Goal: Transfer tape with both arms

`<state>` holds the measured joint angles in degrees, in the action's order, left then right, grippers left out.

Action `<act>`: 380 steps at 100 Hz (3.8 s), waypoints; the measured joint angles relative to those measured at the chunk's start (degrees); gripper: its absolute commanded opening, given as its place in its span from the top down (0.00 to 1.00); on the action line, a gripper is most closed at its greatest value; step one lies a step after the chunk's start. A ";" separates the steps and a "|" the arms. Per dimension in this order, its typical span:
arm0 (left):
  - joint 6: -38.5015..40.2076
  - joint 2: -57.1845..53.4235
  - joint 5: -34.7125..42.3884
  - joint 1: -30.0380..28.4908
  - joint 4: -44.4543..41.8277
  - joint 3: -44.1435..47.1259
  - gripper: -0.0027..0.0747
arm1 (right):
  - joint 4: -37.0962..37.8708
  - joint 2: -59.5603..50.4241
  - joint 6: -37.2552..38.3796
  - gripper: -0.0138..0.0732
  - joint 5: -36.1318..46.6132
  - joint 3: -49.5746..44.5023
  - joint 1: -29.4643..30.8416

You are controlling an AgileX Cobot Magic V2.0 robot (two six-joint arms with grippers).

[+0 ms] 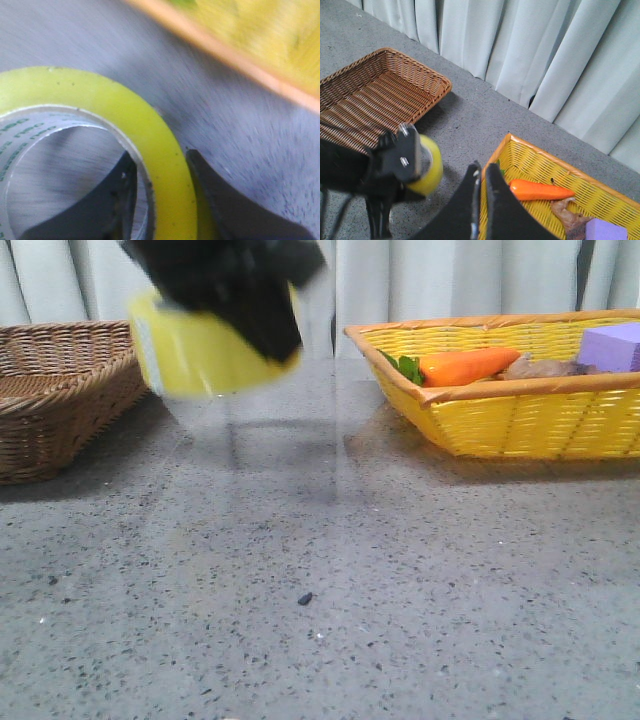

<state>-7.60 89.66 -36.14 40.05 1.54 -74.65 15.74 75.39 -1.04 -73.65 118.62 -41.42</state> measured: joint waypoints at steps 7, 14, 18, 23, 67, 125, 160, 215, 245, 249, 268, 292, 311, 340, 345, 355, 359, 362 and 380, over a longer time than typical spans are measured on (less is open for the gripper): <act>0.00 -3.65 0.00 -2.73 -0.11 -0.67 0.99 | 0.00 -0.02 0.00 0.93 0.00 -0.24 0.00; 0.00 -6.99 -0.34 -6.07 -0.14 -0.81 0.99 | 0.00 -0.02 0.00 0.93 0.00 -1.03 0.00; 0.00 -8.42 -0.99 -7.91 -0.23 -0.91 0.99 | 0.00 -0.02 0.00 0.93 0.00 -1.39 0.00; 0.00 -10.16 -2.50 -10.58 -0.38 -1.02 0.99 | 0.00 -0.02 0.00 0.93 0.00 -1.99 0.00; -1.43 -4.52 -6.37 -24.26 -0.61 3.73 0.99 | 0.00 -0.02 -0.11 0.93 0.50 -3.46 0.00; -2.60 1.12 -2.75 -24.49 0.93 3.41 0.62 | 0.00 -0.02 -0.11 0.93 0.50 -3.46 0.00; -2.70 -13.73 -1.29 -24.49 5.63 3.52 0.81 | 0.10 -2.14 1.48 0.93 1.52 -6.67 0.00; -2.80 -50.45 5.89 -24.49 11.86 23.64 0.99 | 0.36 -42.00 4.52 0.92 25.74 -51.04 0.00; -2.80 -71.27 8.03 -24.49 11.90 38.89 0.99 | 1.92 -64.74 4.59 0.92 36.72 -73.89 0.00; -2.80 -73.45 8.01 -24.49 12.00 40.48 0.99 | 2.79 -67.41 4.59 0.92 37.34 -75.77 0.00; -2.80 -83.82 8.01 -24.55 12.00 47.50 0.99 | 6.78 -75.85 4.59 0.93 38.47 -83.26 0.00; -2.80 -89.41 7.77 -24.55 12.00 50.48 0.99 | 7.98 -76.33 4.59 0.93 38.04 -85.63 0.00; -2.80 -89.40 7.77 -24.55 12.00 50.80 0.99 | 8.08 -76.33 4.59 0.93 38.00 -85.63 0.00; -2.80 -89.40 7.77 -24.55 12.00 50.80 0.99 | 8.08 -76.33 4.63 0.93 37.90 -85.63 0.00; -2.80 -89.40 8.18 -24.55 12.00 51.17 0.99 | 8.08 -76.33 4.63 0.93 37.90 -85.63 0.00; -2.80 -89.40 8.46 -24.81 12.00 53.39 0.99 | 8.08 -76.33 4.63 0.93 37.90 -85.63 0.00; -2.80 -89.40 8.69 -25.11 11.21 54.44 0.99 | 8.08 -76.33 4.63 0.93 37.90 -85.63 0.00; -2.80 -89.40 9.00 -25.75 10.03 55.66 0.99 | 8.08 -76.33 4.63 0.93 37.90 -85.63 0.00; -1.51 -89.99 16.07 -31.00 7.19 63.97 0.99 | 8.08 -76.33 4.63 0.93 37.87 -85.63 0.00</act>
<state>-9.11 -0.33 -20.07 9.05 8.73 -10.69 23.82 -0.93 3.59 -35.78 32.99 -41.42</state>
